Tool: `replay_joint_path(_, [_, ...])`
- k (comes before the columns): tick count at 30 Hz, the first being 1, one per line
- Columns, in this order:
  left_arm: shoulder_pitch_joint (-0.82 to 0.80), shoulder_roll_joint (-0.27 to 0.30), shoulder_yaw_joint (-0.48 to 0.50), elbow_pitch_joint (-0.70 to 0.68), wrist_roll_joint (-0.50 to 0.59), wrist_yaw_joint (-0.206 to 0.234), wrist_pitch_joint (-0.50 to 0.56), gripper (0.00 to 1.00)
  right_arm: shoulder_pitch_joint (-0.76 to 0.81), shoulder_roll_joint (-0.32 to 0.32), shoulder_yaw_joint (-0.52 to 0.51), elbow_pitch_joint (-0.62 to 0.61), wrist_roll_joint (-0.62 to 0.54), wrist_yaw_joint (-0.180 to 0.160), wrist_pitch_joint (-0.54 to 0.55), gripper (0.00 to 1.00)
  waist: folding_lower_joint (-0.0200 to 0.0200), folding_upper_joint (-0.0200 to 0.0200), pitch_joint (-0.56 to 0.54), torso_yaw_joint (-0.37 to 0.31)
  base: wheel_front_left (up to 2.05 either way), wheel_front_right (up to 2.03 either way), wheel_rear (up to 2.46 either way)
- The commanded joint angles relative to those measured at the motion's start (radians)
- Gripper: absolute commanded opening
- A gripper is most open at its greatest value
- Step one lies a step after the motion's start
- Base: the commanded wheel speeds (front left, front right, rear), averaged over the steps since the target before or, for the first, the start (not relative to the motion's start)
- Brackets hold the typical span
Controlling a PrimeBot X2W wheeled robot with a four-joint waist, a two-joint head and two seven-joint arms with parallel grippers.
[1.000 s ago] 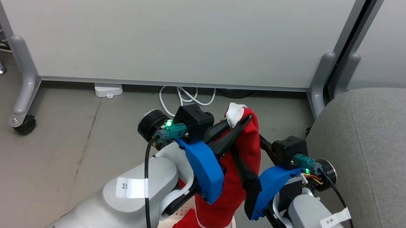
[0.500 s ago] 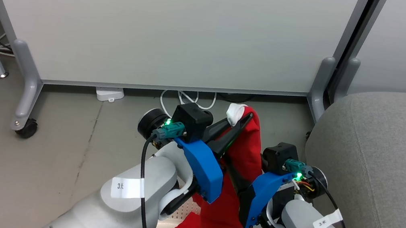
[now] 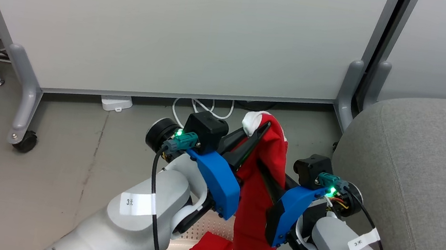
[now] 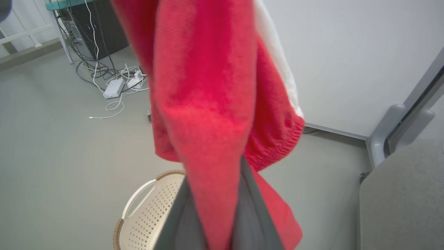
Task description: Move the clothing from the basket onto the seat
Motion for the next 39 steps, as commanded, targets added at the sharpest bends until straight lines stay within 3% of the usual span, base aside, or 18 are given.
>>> replay_joint_path(1, [0.01, 0.005, 0.009, 0.004, 0.002, -0.002, -0.005, 0.0, -0.019, -0.002, 0.002, 0.006, 0.008, 0.0, -0.007, 0.0, -0.0001, -0.0001, 0.0, -0.001, 0.0, 0.0, 0.0])
replay_joint_path(10, [0.013, 0.004, 0.022, 0.009, 0.013, -0.002, -0.005, 0.0, -0.023, -0.002, -0.002, 0.01, 0.009, 0.0, -0.01, 0.0, -0.0001, -0.0001, -0.002, -0.006, 0.0, 0.0, 0.0])
replay_joint_path(11, [0.013, 0.004, 0.026, 0.008, 0.015, -0.002, -0.005, 0.29, -0.022, -0.002, -0.003, 0.008, 0.007, 0.0, -0.01, 0.0, -0.0001, -0.0001, -0.002, -0.006, 0.0, 0.0, 0.0])
replay_joint_path(12, [0.014, 0.004, 0.031, 0.009, 0.02, -0.002, -0.005, 0.72, -0.02, -0.002, -0.004, 0.005, 0.005, 0.0, -0.01, 0.0, -0.0001, -0.0001, -0.002, -0.006, 0.0, 0.0, 0.0])
replay_joint_path(13, [0.016, 0.004, 0.035, 0.01, 0.022, -0.002, -0.005, 1.0, -0.018, -0.002, -0.005, 0.004, 0.004, 0.0, -0.01, 0.0, -0.0001, -0.0001, -0.002, -0.006, 0.0, 0.0, 0.0])
replay_joint_path(20, [0.054, 0.004, 0.079, -0.008, 0.053, 0.029, -0.004, 1.0, -0.011, -0.003, -0.02, -0.01, -0.004, 0.0, -0.01, 0.0, -0.0001, -0.0001, 0.002, -0.008, 0.0, 0.0, 0.0])
replay_joint_path(25, [0.143, 0.03, 0.17, -0.085, 0.102, 0.051, -0.004, 1.0, -0.004, -0.005, -0.034, -0.025, -0.017, 0.0, -0.01, 0.0, -0.0001, -0.0001, 0.007, -0.01, 0.0, 0.0, 0.0])
replay_joint_path(39, [0.467, 0.103, 0.487, -0.348, 0.404, 0.088, -0.004, 1.0, 0.027, -0.018, -0.077, -0.059, -0.049, 0.0, -0.01, 0.0, -0.0001, -0.0001, 0.021, -0.011, 0.0, 0.0, 0.0])
